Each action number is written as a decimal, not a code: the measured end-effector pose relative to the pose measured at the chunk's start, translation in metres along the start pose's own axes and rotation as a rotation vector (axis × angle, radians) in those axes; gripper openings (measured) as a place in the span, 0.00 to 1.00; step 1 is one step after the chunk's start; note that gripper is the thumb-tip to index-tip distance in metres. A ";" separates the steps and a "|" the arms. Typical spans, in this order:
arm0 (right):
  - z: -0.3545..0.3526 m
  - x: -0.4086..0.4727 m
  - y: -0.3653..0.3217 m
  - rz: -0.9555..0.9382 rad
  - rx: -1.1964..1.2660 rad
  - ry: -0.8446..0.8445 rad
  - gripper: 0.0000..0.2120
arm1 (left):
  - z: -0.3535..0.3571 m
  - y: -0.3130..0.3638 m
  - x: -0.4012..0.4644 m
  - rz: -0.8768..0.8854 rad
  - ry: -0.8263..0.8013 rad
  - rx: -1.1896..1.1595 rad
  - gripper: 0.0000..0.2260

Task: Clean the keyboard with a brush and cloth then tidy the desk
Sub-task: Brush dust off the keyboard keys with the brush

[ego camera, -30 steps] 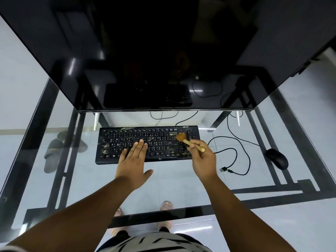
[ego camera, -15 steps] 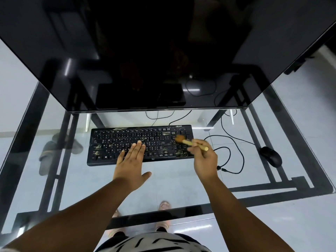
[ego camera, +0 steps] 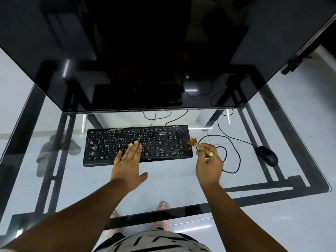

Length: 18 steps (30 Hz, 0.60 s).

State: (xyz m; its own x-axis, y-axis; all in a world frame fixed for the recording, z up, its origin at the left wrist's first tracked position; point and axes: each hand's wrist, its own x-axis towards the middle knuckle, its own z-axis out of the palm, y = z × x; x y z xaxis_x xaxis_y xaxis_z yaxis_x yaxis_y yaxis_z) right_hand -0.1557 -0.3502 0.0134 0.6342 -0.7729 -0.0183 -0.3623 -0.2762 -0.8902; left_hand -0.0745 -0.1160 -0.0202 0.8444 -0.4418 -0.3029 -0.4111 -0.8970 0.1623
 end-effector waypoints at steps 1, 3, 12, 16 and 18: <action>-0.002 0.001 0.000 0.001 0.035 -0.013 0.05 | 0.000 0.000 0.000 -0.001 0.000 0.001 0.42; -0.004 0.001 0.000 0.030 0.089 -0.117 0.06 | 0.001 -0.001 -0.001 -0.007 -0.003 0.011 0.42; -0.015 -0.006 0.008 -0.002 0.022 -0.126 0.09 | 0.002 -0.002 -0.002 -0.022 0.018 -0.010 0.42; -0.017 -0.007 0.012 -0.027 -0.147 0.014 0.09 | 0.002 -0.002 -0.003 -0.039 0.025 0.006 0.43; -0.015 -0.009 0.008 -0.037 -0.040 0.018 0.07 | 0.003 -0.004 -0.005 -0.043 0.029 0.011 0.43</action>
State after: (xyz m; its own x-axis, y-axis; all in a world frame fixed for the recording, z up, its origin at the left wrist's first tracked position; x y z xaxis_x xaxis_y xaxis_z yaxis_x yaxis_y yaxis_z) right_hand -0.1746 -0.3540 0.0132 0.6359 -0.7714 0.0230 -0.3657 -0.3274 -0.8712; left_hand -0.0781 -0.1099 -0.0220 0.8710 -0.4024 -0.2819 -0.3777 -0.9154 0.1395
